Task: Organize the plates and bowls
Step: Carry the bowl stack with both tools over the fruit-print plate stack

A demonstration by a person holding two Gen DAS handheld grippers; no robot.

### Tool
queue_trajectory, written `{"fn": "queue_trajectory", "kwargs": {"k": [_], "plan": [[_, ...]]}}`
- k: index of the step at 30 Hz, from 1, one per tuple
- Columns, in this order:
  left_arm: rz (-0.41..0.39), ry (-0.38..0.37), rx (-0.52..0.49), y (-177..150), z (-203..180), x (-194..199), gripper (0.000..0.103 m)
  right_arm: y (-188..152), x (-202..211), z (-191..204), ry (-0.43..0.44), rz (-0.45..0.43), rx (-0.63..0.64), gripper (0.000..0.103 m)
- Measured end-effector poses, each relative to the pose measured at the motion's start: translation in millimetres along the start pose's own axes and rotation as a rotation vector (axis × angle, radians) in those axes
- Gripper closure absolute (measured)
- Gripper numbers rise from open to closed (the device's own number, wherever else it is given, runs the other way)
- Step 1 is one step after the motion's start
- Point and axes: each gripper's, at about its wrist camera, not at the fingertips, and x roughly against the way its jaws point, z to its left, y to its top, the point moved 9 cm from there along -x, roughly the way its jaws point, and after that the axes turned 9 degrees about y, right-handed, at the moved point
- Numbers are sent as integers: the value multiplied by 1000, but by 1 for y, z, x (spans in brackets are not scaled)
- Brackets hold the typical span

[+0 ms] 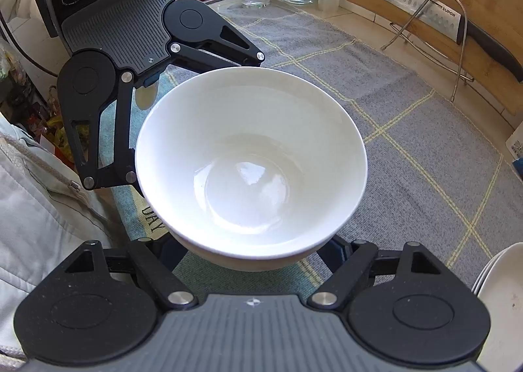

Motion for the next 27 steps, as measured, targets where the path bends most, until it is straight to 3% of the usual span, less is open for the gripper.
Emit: {"fn": "queue_trajectory", "kwargs": {"k": [13,27], "plan": [[-35,54,12,63,-7,-19,21,-15,63,-35,-24,-7,63,17],[-93,63,-21,153,-8,-93,21,-64,131,-115,-96,-9,57,17]]}}
